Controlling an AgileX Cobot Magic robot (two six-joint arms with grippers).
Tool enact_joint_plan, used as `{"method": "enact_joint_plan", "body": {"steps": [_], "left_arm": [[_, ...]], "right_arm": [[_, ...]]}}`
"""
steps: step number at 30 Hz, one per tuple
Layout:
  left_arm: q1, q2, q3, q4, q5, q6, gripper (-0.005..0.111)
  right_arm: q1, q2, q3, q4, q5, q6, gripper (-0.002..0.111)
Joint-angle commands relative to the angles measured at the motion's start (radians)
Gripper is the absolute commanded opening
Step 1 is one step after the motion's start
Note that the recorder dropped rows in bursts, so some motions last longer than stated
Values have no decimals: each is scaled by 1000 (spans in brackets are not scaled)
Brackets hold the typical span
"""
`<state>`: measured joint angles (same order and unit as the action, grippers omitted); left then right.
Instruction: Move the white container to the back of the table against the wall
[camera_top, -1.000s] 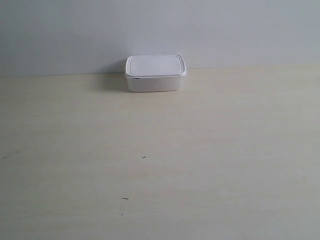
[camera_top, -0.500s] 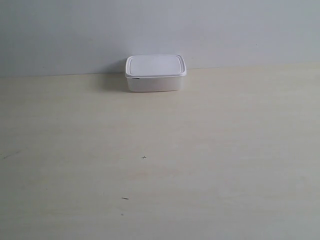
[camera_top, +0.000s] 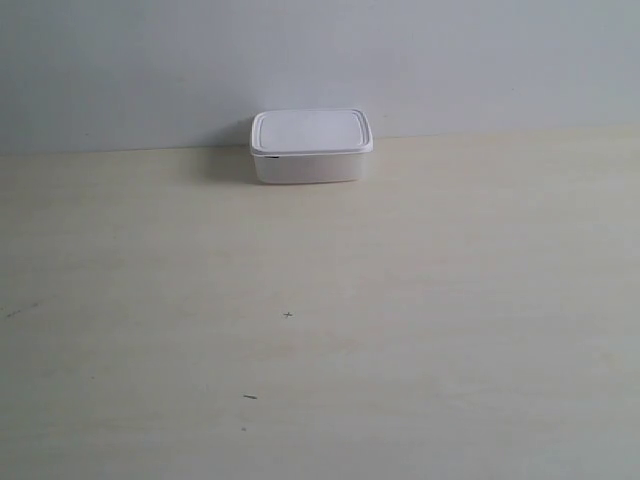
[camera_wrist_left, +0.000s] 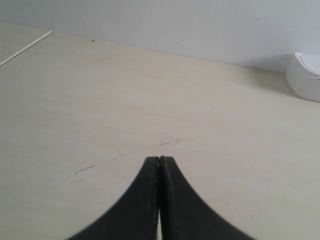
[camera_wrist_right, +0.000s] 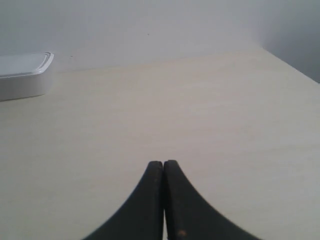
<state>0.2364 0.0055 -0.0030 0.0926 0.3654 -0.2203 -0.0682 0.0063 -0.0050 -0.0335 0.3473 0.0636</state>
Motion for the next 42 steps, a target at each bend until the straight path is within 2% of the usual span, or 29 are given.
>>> {"method": "enact_joint_plan", "body": {"steps": [1, 16, 21, 42], "left_arm": [[2, -6, 3, -14, -4, -2, 0], [2, -6, 3, -57, -2, -87, 0], [2, -6, 3, -57, -2, 10, 0], [2, -6, 3, -55, -2, 10, 0]], "right_arm": [[-7, -6, 5, 33, -6, -11, 0], [-7, -6, 5, 33, -4, -11, 0], [-7, -6, 5, 33, -4, -11, 0], [-7, -6, 5, 33, -4, -11, 0]]}}
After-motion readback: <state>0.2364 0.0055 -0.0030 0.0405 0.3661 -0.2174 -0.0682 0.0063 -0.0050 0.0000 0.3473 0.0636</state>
